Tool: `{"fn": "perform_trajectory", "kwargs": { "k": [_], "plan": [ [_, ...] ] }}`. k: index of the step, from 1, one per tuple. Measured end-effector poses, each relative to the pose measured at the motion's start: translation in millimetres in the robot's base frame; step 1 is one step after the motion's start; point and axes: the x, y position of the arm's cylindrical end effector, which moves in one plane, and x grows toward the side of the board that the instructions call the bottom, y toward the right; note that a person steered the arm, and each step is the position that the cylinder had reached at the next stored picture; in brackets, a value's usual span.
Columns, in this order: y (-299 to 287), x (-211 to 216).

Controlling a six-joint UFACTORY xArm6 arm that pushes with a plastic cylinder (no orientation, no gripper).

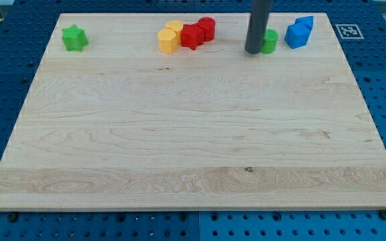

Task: Move your arm to the center left

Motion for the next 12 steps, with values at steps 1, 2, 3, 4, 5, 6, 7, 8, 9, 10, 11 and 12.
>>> {"fn": "perform_trajectory", "kwargs": {
  "k": [1, 2, 3, 4, 5, 6, 7, 8, 9, 10, 11, 12],
  "plan": [
    [34.8, -24.9],
    [55.6, -38.8],
    [41.4, -37.2],
    [-20.3, -14.4],
    [-87.4, 16.9],
    [-152.2, 31.6],
    [-203.0, 37.0],
    [-232.9, 37.7],
    [-251.7, 30.4],
    [-264.5, -17.4],
    [-282.4, -60.8],
    [-312.5, -95.4]
  ]
}}
